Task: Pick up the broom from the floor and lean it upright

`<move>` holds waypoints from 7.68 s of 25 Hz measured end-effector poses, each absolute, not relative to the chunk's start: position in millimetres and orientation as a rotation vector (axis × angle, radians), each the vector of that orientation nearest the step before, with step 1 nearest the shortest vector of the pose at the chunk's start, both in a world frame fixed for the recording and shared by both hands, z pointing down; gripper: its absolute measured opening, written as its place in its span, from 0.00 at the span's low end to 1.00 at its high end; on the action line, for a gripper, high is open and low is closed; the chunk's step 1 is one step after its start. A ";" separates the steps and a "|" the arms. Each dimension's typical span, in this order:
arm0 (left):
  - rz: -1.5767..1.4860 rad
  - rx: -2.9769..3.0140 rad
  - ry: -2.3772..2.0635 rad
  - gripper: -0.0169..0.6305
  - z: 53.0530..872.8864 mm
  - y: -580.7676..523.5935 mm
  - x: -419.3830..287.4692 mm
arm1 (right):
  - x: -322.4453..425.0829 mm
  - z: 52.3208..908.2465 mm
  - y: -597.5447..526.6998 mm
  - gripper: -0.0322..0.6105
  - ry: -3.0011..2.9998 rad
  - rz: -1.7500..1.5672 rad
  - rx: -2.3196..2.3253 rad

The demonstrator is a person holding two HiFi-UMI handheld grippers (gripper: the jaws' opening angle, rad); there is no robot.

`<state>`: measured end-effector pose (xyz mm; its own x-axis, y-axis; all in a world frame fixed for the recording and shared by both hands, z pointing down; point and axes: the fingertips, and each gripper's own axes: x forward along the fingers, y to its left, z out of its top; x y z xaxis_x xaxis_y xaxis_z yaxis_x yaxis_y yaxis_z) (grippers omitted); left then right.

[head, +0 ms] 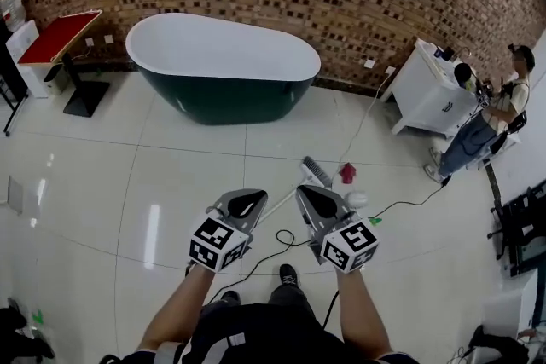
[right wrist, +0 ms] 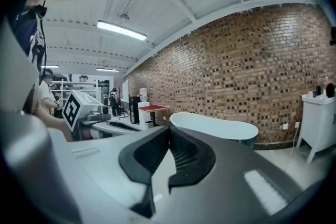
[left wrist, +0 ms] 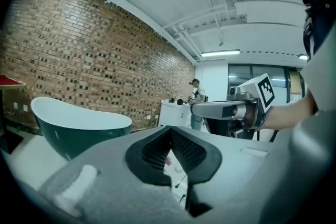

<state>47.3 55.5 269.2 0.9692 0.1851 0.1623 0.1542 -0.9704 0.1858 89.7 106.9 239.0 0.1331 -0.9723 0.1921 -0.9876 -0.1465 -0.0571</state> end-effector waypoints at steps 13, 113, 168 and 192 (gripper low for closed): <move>0.256 2.823 -0.577 0.03 300.8 -3.1 51.8 | 116.8 289.2 19.3 0.05 -2.488 0.356 1.552; 0.589 2.731 -0.689 0.03 497.8 -143.4 26.1 | 188.2 461.4 -144.0 0.19 -2.196 0.189 1.334; 0.650 2.847 -0.062 0.03 434.0 -486.2 438.4 | 589.6 417.9 -503.7 0.19 -1.738 0.568 2.198; 0.649 2.776 -0.138 0.03 441.0 -528.6 423.7 | 596.3 432.5 -564.1 0.26 -1.783 0.587 2.148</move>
<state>423.7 -528.6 441.0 0.8940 -0.0274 0.4472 -0.1565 -0.9544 0.2544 596.3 -564.1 432.5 0.1521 -0.8631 0.4816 -0.9804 -0.1935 -0.0372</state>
